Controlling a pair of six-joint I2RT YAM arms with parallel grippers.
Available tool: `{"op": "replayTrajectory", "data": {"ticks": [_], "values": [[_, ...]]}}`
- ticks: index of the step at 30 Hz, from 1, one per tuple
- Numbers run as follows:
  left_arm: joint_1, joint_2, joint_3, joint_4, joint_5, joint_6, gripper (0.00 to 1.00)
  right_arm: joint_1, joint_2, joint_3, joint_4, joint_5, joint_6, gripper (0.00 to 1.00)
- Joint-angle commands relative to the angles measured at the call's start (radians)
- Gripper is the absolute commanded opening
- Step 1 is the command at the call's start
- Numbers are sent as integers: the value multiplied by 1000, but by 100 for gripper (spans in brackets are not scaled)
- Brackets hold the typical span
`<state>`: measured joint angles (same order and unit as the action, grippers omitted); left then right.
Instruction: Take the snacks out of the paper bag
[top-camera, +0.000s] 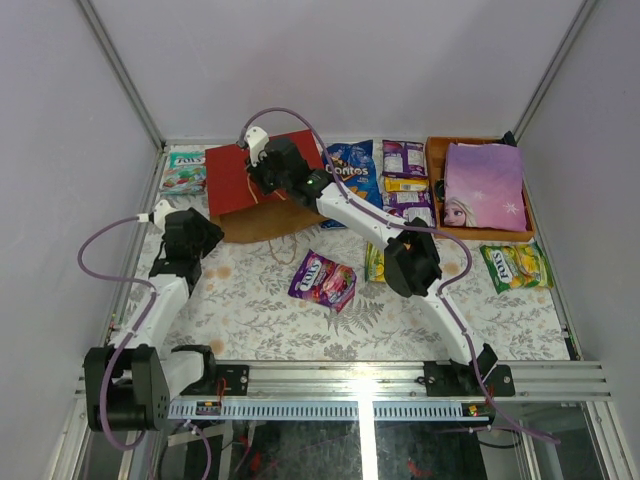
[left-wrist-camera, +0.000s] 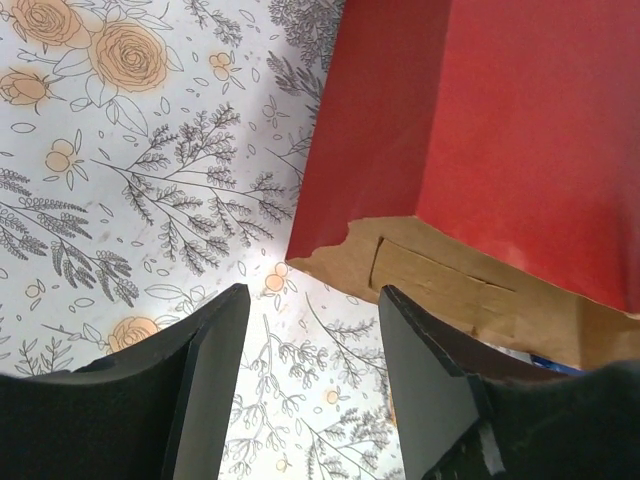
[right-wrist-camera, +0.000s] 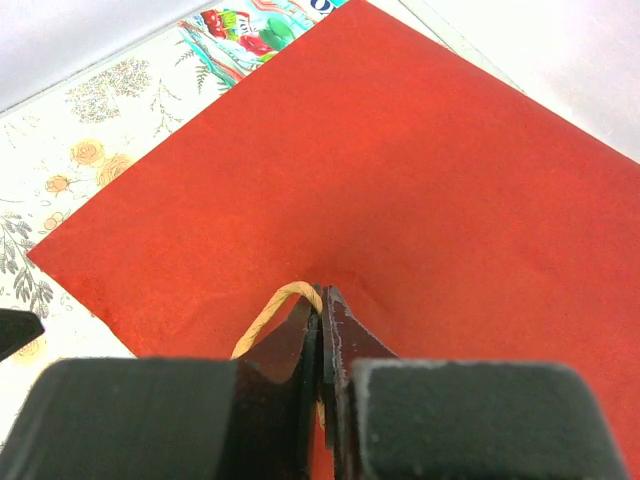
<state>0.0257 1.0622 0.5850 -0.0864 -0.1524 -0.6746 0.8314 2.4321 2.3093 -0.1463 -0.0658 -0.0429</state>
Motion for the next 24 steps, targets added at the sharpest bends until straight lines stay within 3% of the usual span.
{"op": "replayTrajectory", "data": {"ticks": [1,12,18,24], "values": [[-7,52,-12,143,-56,66,54,5,-96,10,24,3,-6,0],[-6,206,45,332,-51,191,53,5,-97,9,16,4,-13,0],[18,309,115,369,-27,196,40,4,-98,7,9,10,-23,0],[73,424,230,344,49,202,38,4,-95,4,16,3,-5,0]]}}
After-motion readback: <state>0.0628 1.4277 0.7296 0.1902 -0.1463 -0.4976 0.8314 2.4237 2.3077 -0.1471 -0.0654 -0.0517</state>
